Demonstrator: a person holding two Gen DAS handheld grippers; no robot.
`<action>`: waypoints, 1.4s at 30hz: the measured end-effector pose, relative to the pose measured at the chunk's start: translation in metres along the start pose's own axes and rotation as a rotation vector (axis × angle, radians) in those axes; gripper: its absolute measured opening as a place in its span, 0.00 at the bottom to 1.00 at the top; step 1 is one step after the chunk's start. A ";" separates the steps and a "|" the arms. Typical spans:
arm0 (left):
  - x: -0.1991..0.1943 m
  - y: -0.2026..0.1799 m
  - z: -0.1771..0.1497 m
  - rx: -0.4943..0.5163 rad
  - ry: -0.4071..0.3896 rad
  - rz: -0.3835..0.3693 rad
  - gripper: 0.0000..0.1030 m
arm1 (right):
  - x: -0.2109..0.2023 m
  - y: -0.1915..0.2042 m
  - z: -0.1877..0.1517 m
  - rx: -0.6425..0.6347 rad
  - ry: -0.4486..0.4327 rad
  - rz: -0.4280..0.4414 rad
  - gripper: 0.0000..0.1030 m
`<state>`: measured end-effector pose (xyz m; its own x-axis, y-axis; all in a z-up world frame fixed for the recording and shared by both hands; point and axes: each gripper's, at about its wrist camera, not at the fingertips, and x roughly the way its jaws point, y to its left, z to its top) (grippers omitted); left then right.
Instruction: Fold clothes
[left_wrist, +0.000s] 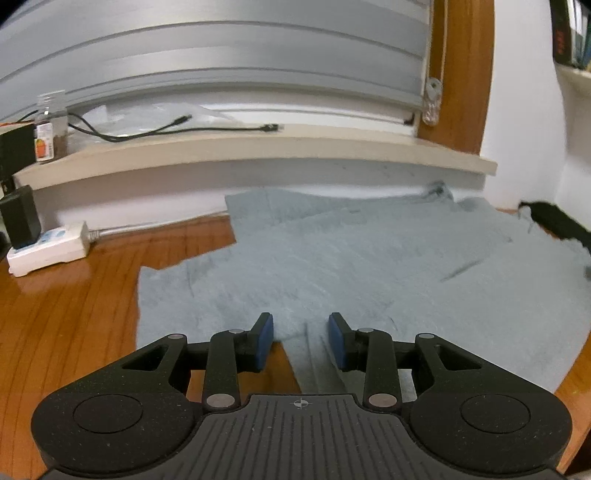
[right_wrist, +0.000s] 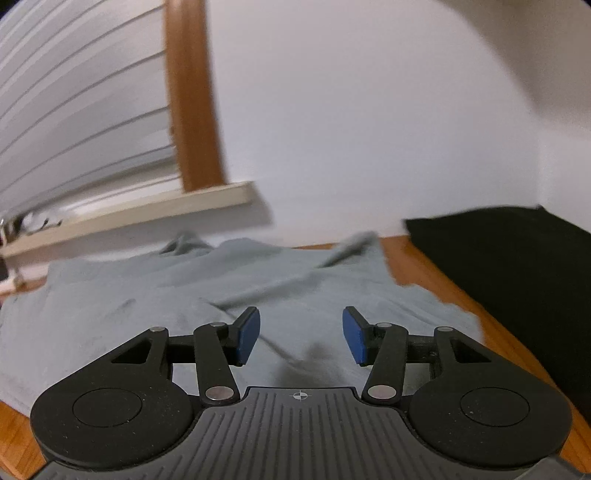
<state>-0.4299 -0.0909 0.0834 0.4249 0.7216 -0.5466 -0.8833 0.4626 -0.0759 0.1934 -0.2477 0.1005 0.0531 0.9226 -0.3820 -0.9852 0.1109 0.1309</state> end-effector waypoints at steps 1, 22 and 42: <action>-0.001 0.001 0.001 -0.004 -0.006 -0.015 0.40 | 0.006 0.003 0.002 -0.007 0.018 0.004 0.49; 0.110 -0.097 0.070 0.135 0.006 -0.205 0.79 | 0.088 0.013 0.075 -0.064 -0.016 -0.032 0.43; 0.066 -0.086 0.028 0.054 0.072 -0.222 0.84 | 0.067 -0.003 0.018 -0.003 0.180 0.133 0.52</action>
<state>-0.3201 -0.0688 0.0768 0.5904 0.5616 -0.5797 -0.7572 0.6340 -0.1571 0.2032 -0.1796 0.0906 -0.1074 0.8481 -0.5189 -0.9820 -0.0088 0.1888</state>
